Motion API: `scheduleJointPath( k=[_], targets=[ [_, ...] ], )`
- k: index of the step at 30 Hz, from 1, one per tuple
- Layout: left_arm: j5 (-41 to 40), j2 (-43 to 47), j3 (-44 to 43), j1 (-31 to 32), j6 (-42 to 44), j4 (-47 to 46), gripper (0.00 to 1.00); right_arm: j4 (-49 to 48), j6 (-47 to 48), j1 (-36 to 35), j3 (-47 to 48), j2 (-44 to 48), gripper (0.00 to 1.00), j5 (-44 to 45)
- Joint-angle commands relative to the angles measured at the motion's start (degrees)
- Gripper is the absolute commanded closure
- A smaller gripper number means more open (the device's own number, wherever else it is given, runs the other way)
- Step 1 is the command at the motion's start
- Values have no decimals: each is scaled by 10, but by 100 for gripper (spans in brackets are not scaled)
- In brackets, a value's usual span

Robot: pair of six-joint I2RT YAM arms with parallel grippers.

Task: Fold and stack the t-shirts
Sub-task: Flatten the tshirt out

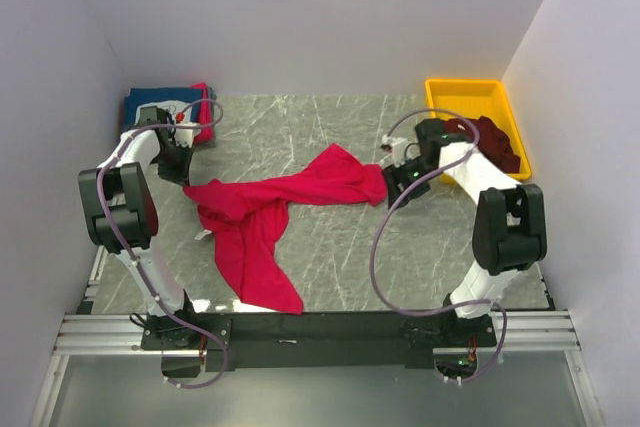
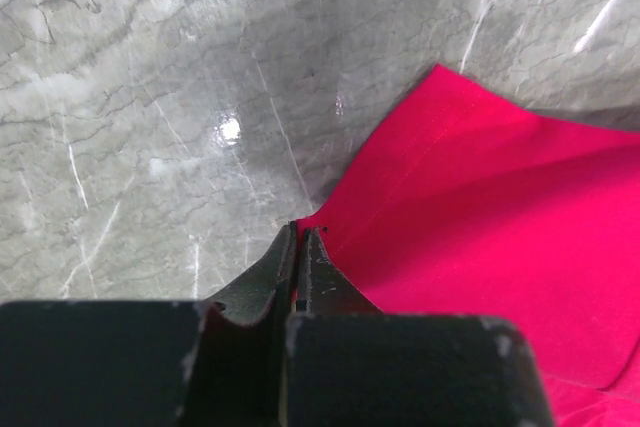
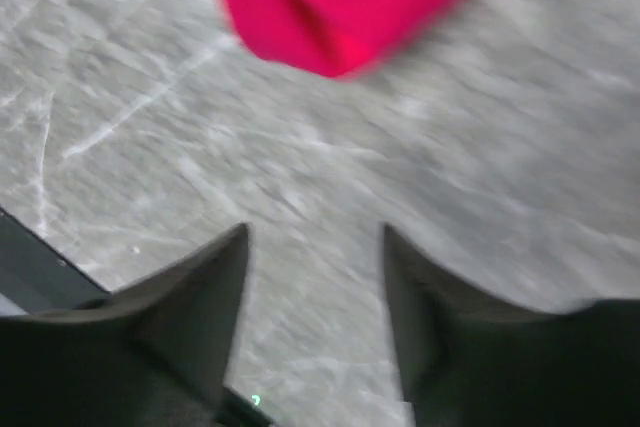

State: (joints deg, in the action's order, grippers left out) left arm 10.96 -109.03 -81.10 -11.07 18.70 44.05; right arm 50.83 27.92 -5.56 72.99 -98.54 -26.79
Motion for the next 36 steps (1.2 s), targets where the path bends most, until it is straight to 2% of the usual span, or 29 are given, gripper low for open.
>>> scheduleJointPath(
  k=[1,6,12,13,14,15,18,19,21,26,31,33,36],
  targets=[
    [3,8,-13,-2,-17,2,100,-121,-60,-46,-53,34,33,21],
    [13,10,-10,-2,-23,5,99,-193,-107,-74,-42,-10,30,92],
    [19,15,-6,-3,-29,2,99,-239,-148,-102,-4,-63,29,92],
    [20,15,-7,-2,-30,2,99,-232,-152,-103,7,-75,33,86],
    [20,16,-7,-2,-31,3,99,-224,-152,-103,21,-98,37,82],
    [22,18,-7,-2,-31,3,100,-212,-151,-104,43,-106,53,78],
    [23,25,-11,-2,-26,5,100,-164,-121,-96,64,-97,77,75],
    [23,27,-13,-3,-24,8,100,-132,-91,-94,65,-88,88,73],
    [24,30,-25,-4,-20,15,100,-90,-54,-86,66,-48,100,82],
    [44,65,-31,-10,-2,34,100,84,117,-81,44,63,100,128],
    [71,144,22,-42,30,53,99,280,257,-88,35,124,100,158],
    [71,162,43,-46,55,61,100,320,287,-105,30,125,100,178],
    [75,181,49,-47,79,67,100,314,324,-160,8,93,100,211]
  ],
)
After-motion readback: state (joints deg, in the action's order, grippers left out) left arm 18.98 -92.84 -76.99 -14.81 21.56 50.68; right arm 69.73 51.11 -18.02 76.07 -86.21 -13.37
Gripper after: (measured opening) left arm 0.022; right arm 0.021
